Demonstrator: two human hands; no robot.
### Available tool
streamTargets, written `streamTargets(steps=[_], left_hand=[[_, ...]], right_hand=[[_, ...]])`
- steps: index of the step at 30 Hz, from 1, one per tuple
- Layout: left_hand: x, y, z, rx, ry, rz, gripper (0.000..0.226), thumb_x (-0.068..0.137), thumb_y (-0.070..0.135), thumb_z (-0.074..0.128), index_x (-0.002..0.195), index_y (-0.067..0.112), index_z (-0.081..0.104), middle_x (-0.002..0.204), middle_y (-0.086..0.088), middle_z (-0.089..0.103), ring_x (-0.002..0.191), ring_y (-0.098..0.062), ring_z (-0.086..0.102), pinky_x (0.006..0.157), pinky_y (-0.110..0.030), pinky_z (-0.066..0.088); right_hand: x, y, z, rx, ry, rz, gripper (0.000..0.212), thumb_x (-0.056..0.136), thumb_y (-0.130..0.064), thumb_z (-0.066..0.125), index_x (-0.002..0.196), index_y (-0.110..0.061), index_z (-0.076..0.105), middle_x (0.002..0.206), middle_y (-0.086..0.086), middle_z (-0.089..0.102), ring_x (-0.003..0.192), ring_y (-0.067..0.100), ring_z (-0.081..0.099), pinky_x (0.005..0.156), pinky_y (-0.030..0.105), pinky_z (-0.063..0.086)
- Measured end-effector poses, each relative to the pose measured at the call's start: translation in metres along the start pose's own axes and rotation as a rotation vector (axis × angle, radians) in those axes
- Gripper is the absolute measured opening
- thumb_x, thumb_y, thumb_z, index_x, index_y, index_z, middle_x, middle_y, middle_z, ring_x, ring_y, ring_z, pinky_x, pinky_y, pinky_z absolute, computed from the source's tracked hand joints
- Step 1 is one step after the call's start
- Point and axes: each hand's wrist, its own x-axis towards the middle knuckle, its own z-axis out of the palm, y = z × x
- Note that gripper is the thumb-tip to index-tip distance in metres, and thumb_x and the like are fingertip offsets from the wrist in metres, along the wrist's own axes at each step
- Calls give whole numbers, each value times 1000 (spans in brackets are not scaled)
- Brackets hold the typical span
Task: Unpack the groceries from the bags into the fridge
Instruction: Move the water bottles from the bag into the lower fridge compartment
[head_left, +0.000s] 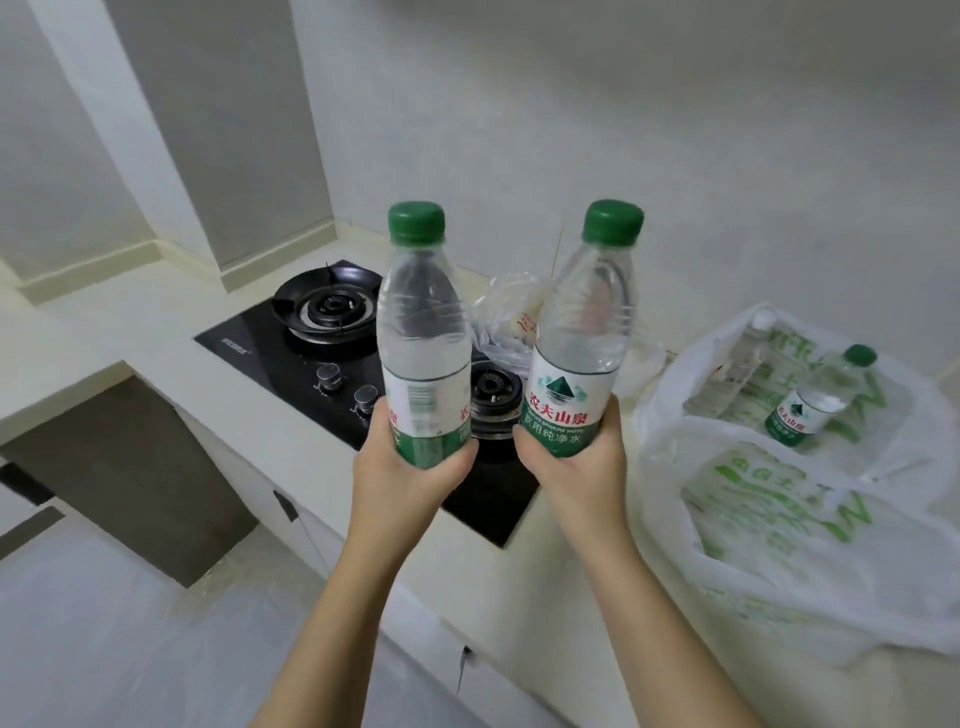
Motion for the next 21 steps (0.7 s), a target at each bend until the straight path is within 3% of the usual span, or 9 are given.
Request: streamTargets(steps=[6,12,15,18,21], left_hand=[[-4,50,-25,-62,103,86,52,69,12,82,101,40,51,93,15,67,82,5,63,62,-10,49],[-11,68,-51,-21,198,86,56,68,20,82,111,37,51,99,14,67,91,-5,65,70,-24,53],[-18,71,-66,2,312,82,55,68,21,84,110,37,52,98,15,67,90,-2,65,70,-21,53],[-25,70,-87,10,441,47,55,68,19,85,106,41,52,94,17,67,86,0,65,67,-21,53],[-37,71,-107,48,558,16,57,61,31,85,104,45,51,95,19,67,88,1,65,69,-22,53]], right_hand=[[-4,-58,5,25,-121,-103,60,66,-10,85,116,-21,55,104,-11,69,92,0,66,76,16,53],[-7,-75,30,61,-246,-119,54,66,-10,85,105,-30,53,95,-14,69,85,-7,64,67,7,48],[-4,-80,50,99,-346,-136,57,66,-5,85,110,-22,52,95,-14,66,82,-11,63,63,4,46],[-4,-84,74,129,-464,-153,59,66,-6,85,113,-21,52,99,-11,68,85,-7,64,68,8,50],[-8,-88,97,177,-599,-153,57,69,-5,83,110,-30,53,99,-10,69,89,1,67,72,19,55]])
